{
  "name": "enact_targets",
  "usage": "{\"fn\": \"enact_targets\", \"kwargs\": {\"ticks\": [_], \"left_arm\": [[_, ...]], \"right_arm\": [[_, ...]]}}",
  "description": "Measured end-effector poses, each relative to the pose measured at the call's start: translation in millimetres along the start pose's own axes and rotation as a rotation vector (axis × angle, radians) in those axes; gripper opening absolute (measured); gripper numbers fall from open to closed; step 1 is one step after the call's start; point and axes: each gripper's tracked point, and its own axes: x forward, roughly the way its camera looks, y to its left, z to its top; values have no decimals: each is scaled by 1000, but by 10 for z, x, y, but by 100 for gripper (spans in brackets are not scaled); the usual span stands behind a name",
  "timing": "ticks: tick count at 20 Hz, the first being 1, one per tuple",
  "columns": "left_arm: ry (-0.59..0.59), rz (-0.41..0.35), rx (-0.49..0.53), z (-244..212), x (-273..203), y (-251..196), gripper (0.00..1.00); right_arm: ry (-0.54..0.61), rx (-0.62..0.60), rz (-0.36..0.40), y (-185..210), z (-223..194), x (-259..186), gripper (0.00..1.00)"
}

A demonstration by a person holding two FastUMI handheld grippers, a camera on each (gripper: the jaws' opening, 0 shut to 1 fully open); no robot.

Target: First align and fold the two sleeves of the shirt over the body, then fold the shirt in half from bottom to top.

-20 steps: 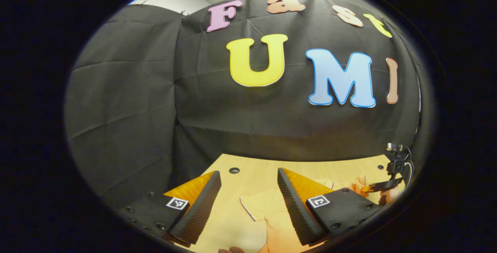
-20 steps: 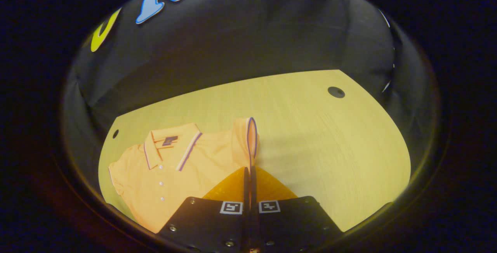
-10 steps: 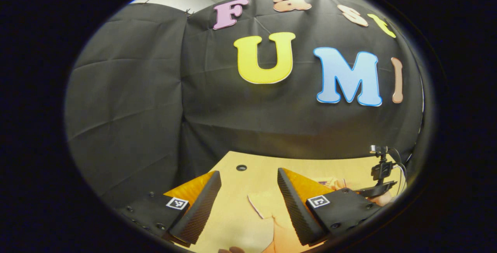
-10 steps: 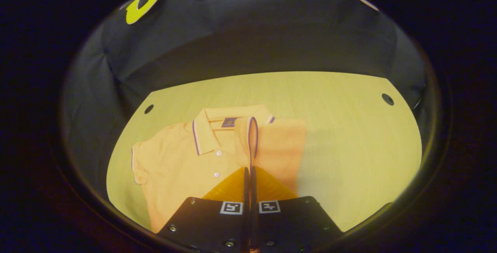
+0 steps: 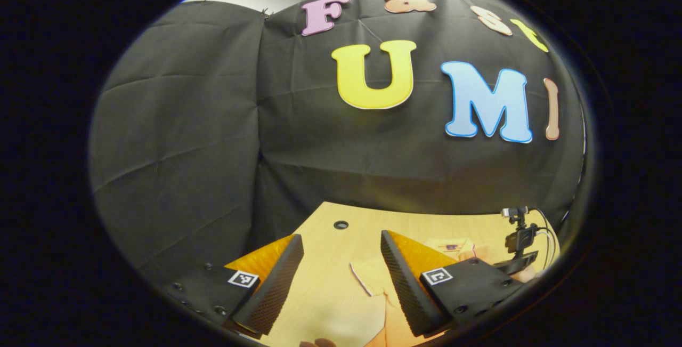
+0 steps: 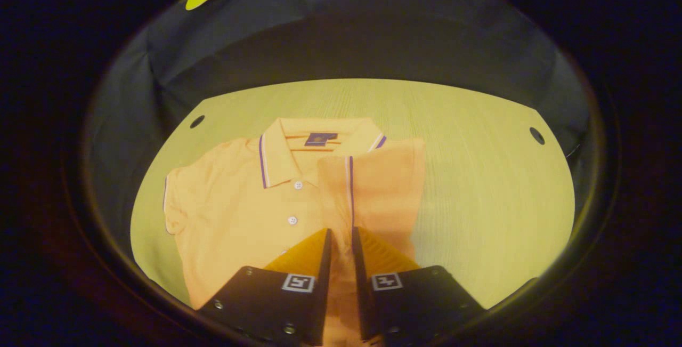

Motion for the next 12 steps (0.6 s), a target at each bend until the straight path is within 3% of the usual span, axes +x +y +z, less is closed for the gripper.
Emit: {"fn": "enact_targets", "kwargs": {"ticks": [1,2,3,4,12], "left_arm": [[4,-5,-2,-17,30,-16,95],[10,-13,-4,-46,65,-37,96],[18,-20,-6,-83,105,-48,96],[30,-28,-8,-135,159,-62,94],[112,-104,2,-616,797,-292,95]], "right_arm": [[-18,0,-11,-25,52,-25,43],[-43,-1,-15,-38,103,-64,43],[-66,2,-11,-21,166,-152,36],[-93,5,-5,-8,228,-248,43],[-292,26,31,72,597,-1196,43]]}}
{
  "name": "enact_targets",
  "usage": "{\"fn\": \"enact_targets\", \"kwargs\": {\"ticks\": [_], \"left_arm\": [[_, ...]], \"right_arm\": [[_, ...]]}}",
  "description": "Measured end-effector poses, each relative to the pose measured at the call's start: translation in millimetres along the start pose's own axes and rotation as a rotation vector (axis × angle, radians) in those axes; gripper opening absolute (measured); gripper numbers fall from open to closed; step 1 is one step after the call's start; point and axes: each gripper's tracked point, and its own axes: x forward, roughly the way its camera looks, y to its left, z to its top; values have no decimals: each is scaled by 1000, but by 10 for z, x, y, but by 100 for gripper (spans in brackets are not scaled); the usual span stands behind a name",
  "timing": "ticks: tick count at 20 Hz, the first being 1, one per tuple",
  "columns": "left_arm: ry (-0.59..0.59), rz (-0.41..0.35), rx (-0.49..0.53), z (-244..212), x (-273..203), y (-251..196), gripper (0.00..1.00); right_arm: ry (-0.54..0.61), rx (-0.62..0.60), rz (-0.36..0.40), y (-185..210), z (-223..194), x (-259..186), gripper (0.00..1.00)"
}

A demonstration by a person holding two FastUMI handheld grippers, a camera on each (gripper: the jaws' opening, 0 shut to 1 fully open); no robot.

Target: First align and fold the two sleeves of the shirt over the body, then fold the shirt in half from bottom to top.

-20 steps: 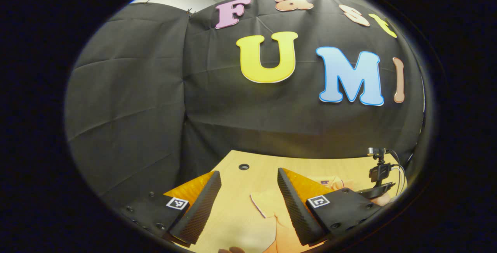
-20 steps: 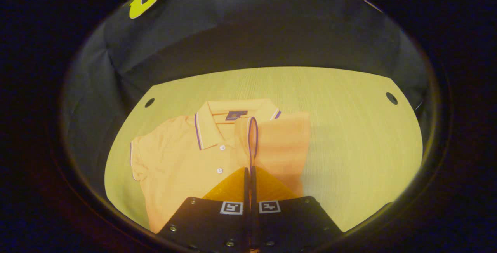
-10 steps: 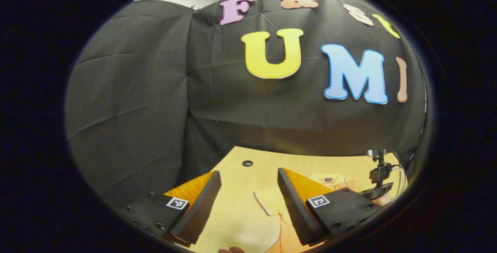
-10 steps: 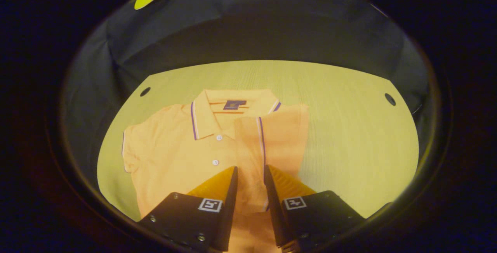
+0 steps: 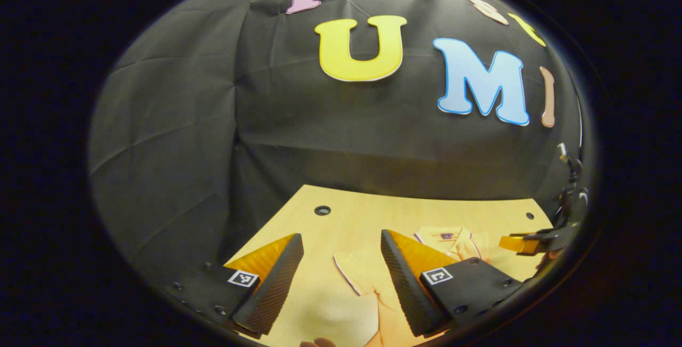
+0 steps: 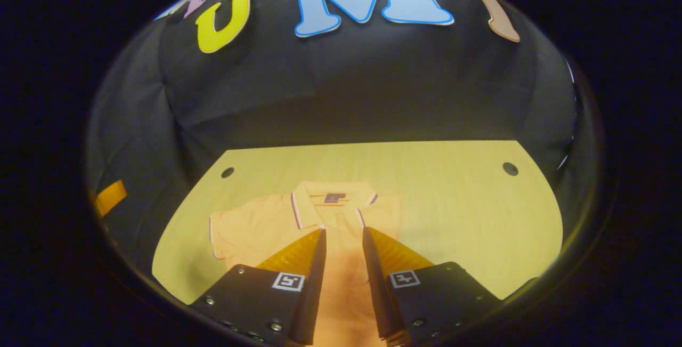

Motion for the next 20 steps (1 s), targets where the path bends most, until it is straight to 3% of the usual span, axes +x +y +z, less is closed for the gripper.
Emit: {"fn": "enact_targets", "kwargs": {"ticks": [11,20], "left_arm": [[194,-70,24,-1082,986,-132,96],[344,-65,40,-1893,1452,-204,96]], "right_arm": [[-127,51,-44,12,174,-1147,43],[-106,110,-203,-450,-107,-1615,43]]}}
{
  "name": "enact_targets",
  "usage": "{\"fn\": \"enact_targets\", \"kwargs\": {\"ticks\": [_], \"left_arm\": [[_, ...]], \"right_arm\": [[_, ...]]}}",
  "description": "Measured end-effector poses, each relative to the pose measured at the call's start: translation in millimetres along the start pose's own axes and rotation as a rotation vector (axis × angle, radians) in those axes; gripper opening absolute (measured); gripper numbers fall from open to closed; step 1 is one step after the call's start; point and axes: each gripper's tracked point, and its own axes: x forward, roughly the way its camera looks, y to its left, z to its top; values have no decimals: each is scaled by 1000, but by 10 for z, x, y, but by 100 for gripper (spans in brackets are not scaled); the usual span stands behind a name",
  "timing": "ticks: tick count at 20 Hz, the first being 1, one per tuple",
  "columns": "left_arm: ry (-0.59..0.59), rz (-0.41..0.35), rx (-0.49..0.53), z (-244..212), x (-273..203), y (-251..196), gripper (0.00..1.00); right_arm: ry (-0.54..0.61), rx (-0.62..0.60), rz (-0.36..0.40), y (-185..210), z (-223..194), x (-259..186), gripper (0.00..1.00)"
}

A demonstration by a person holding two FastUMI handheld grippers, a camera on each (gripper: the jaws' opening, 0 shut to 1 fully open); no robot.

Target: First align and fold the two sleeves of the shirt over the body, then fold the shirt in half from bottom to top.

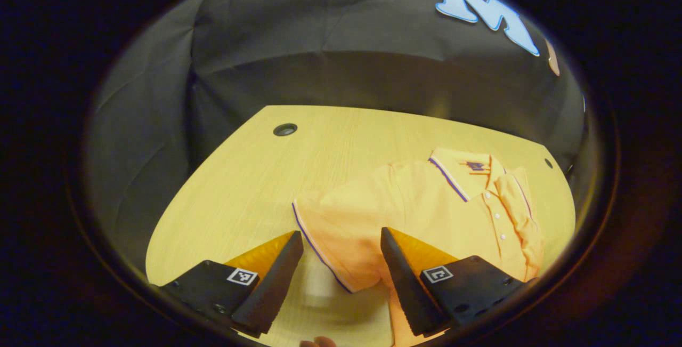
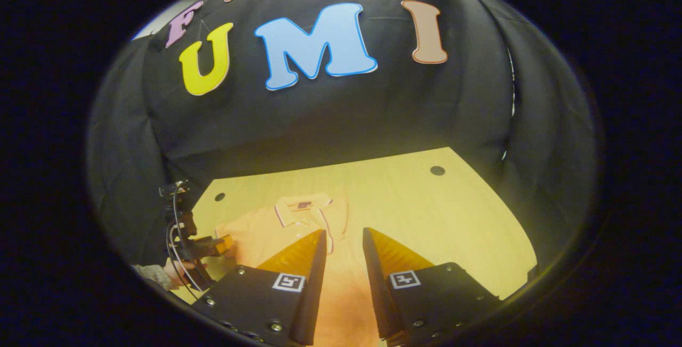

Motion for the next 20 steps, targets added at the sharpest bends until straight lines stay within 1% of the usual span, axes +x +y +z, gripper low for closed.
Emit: {"fn": "enact_targets", "kwargs": {"ticks": [3,5,9,10,11,12,14,16,17,20], "left_arm": [[27,14,-2,-134,111,18,98],[60,28,-15,-251,133,48,95],[42,36,-2,-242,144,35,99],[32,31,-8,-239,163,26,96],[35,38,-7,-235,149,29,96],[29,27,-7,-214,160,12,87],[25,19,0,-198,183,-19,64],[22,36,2,-185,196,-30,27],[26,47,6,-198,197,-36,25],[26,54,22,-168,201,-54,25]], "right_arm": [[23,11,-32,-129,-77,-63,43],[34,24,-42,-181,-110,-79,43],[45,28,-50,-212,-134,-64,43],[47,28,-50,-216,-139,-53,43],[51,26,-50,-228,-157,-37,43],[53,25,-49,-225,-160,-25,43],[58,21,-47,-224,-170,-16,43],[63,18,-46,-225,-183,-3,43],[62,19,-45,-221,-186,1,43],[66,19,-47,-238,-195,-1,43]]}}
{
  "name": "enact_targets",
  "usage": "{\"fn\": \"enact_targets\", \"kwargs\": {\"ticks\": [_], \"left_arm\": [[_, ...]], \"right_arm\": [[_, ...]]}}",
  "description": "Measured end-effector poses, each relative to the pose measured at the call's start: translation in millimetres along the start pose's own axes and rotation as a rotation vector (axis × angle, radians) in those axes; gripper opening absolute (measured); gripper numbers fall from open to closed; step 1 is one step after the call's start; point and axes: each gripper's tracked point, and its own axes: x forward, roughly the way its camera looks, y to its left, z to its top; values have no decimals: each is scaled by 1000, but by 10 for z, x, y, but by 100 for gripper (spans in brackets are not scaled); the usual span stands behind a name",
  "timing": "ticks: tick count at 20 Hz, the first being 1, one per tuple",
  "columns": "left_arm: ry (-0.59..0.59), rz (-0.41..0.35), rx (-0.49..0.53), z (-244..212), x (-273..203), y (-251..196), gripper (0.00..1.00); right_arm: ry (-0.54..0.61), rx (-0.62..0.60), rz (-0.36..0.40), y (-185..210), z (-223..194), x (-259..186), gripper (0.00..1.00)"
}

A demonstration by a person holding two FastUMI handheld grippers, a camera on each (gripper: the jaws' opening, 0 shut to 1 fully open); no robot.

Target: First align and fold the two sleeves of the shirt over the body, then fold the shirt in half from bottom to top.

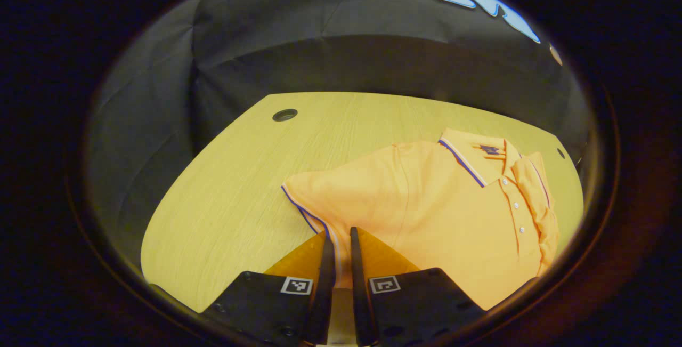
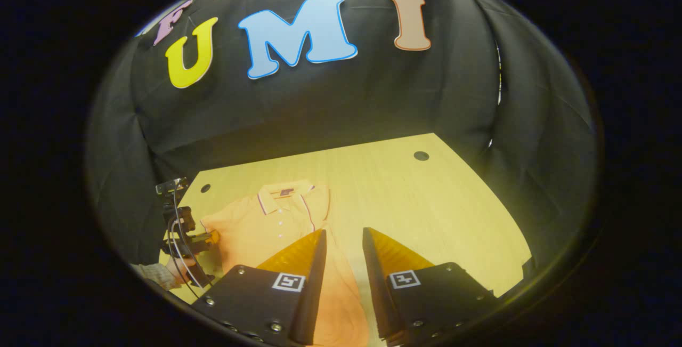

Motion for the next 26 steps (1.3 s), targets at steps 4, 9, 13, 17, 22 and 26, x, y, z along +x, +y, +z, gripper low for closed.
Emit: {"fn": "enact_targets", "kwargs": {"ticks": [4,9,13,17,22,26], "left_arm": [[-48,-1,64,239,-82,-143,24],[-203,-114,230,823,-329,-880,24],[-267,-234,339,1004,-585,-1617,17],[-244,-321,401,828,-696,-2273,11],[-196,-358,440,505,-672,-2551,18],[-184,-354,432,514,-717,-2487,24]], "right_arm": [[1,11,-10,-47,-29,0,43],[9,47,-25,-127,-112,-53,43],[5,76,-47,-208,-173,-111,43],[4,110,-82,-366,-241,-201,43],[11,162,-128,-586,-343,-285,43],[24,190,-131,-640,-437,-287,43]]}}
